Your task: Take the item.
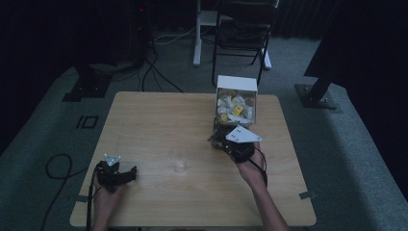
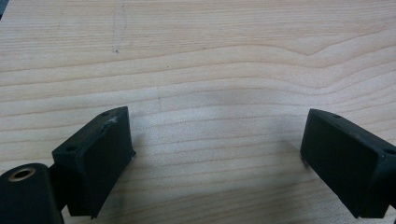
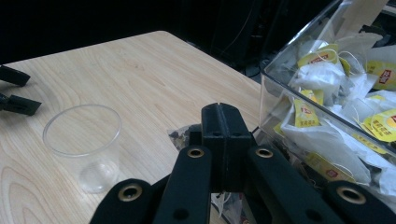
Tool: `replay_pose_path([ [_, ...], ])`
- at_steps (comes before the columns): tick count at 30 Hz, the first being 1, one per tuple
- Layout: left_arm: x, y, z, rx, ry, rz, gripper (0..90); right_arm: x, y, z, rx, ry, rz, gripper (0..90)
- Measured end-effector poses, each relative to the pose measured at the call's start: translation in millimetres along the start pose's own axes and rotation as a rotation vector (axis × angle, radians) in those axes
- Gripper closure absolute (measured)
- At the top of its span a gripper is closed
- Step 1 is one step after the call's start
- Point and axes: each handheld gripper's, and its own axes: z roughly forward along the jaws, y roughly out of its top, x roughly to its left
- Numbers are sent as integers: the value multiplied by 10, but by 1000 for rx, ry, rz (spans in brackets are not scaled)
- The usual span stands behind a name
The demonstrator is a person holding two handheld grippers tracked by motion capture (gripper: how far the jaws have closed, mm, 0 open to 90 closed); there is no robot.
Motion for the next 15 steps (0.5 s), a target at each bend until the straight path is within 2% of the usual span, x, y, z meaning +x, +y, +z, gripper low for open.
replay_pose_path([
  [15, 0, 0, 0, 0, 0, 0, 98, 83, 71, 46, -7, 30, -13, 900],
])
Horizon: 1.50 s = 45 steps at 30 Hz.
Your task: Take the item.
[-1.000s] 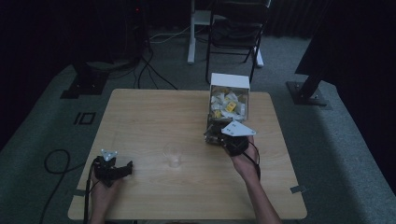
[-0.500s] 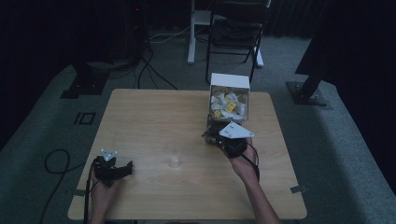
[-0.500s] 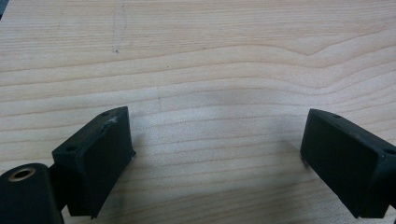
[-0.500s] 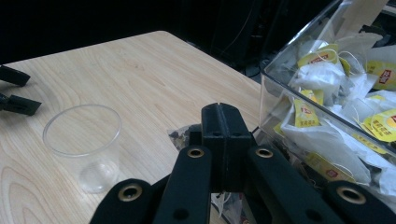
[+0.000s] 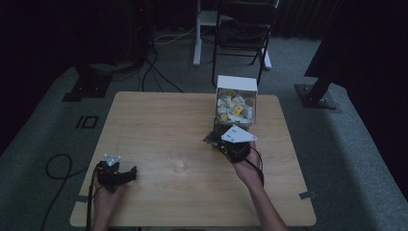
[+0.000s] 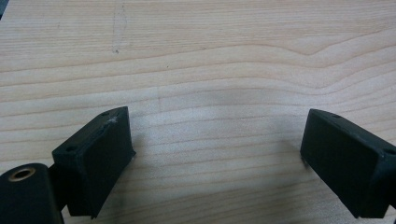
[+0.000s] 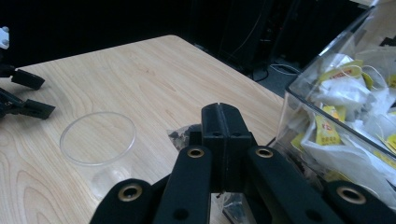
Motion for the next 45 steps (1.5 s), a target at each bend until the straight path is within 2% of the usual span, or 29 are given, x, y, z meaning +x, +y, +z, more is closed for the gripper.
replay_pose_path([
  [45, -1, 0, 2, -2, 0, -2, 98, 268, 126, 214, -21, 82, -1, 900],
])
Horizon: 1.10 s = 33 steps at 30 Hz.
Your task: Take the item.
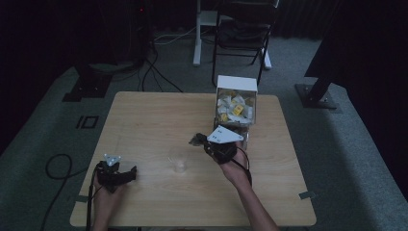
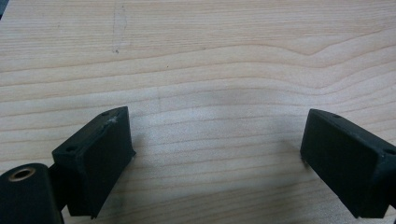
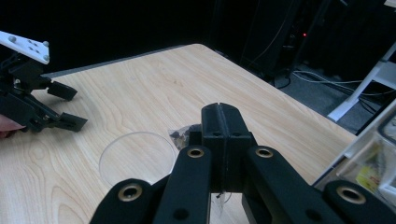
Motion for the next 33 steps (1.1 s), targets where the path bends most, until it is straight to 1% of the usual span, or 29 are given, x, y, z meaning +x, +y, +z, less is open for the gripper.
replay_pose_path([
  [17, 1, 0, -1, 1, 0, 2, 98, 137, 84, 114, 0, 38, -19, 900],
  [33, 1, 0, -1, 2, 0, 2, 98, 263, 93, 220, 9, 68, -29, 900],
])
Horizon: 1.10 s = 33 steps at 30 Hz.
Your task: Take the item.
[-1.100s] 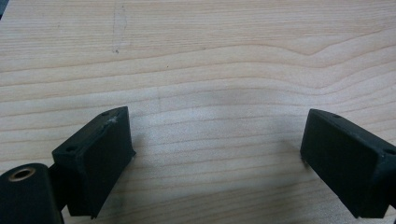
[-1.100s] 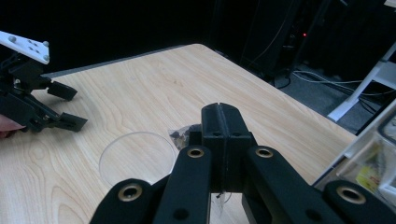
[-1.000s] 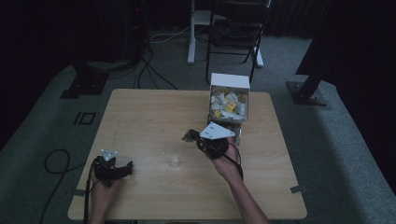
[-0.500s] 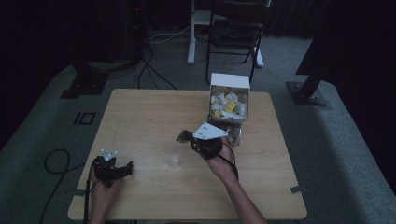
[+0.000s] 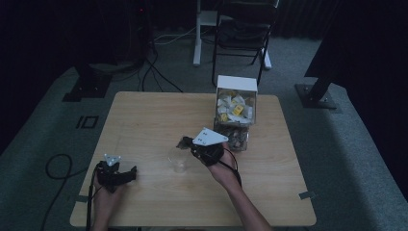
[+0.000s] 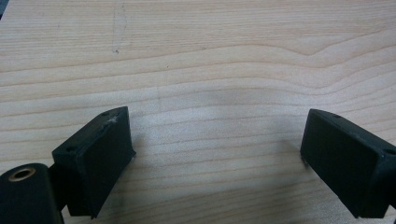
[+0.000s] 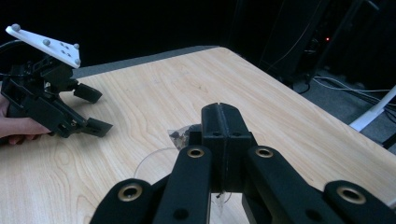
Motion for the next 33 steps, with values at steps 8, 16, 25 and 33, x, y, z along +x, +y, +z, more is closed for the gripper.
replay_pose_path([
  [8, 0, 0, 0, 0, 0, 0, 98, 52, 15, 45, 2, 14, -10, 900],
  [16, 0, 0, 0, 0, 0, 0, 98, 83, 12, 92, 8, 20, -8, 900],
  [25, 0, 0, 0, 1, 0, 1, 98, 91, -1, 130, 32, 29, 4, 459],
  [33, 0, 0, 0, 1, 0, 1, 98, 82, -17, 117, 44, 46, 10, 422],
])
